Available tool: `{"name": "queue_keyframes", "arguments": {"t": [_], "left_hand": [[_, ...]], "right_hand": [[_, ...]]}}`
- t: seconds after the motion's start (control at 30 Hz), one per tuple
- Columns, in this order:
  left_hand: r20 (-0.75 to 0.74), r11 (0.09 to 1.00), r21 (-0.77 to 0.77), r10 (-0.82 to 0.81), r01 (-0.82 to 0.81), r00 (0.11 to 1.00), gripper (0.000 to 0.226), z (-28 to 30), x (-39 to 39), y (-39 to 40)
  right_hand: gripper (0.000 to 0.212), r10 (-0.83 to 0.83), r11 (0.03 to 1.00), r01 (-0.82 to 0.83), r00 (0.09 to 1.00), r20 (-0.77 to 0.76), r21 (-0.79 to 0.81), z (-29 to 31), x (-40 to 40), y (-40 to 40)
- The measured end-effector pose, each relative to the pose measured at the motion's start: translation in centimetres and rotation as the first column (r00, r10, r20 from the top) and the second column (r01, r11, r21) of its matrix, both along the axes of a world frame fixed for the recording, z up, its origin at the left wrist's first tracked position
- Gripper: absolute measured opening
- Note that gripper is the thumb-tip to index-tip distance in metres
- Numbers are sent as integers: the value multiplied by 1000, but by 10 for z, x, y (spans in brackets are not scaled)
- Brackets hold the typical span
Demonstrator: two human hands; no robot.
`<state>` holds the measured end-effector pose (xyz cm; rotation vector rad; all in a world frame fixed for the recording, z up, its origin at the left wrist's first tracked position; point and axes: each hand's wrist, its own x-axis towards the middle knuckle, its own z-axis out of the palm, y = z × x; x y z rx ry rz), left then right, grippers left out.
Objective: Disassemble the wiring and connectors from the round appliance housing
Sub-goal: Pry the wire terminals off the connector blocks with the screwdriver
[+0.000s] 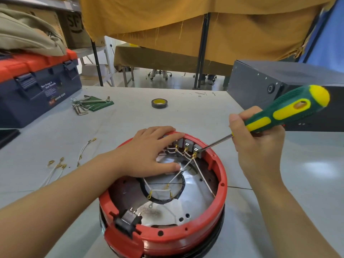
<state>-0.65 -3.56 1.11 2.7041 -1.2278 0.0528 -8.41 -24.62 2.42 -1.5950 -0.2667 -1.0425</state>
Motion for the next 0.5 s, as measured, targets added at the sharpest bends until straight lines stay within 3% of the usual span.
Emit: {"name": "queue_keyframes", "arguments": {"t": [0.5], "left_hand": [[20,1000,6,13,-13,1000,74,-3,1,-1]], "right_hand": [[22,-1,983,17,996,87,-182,0,-4,7]]}}
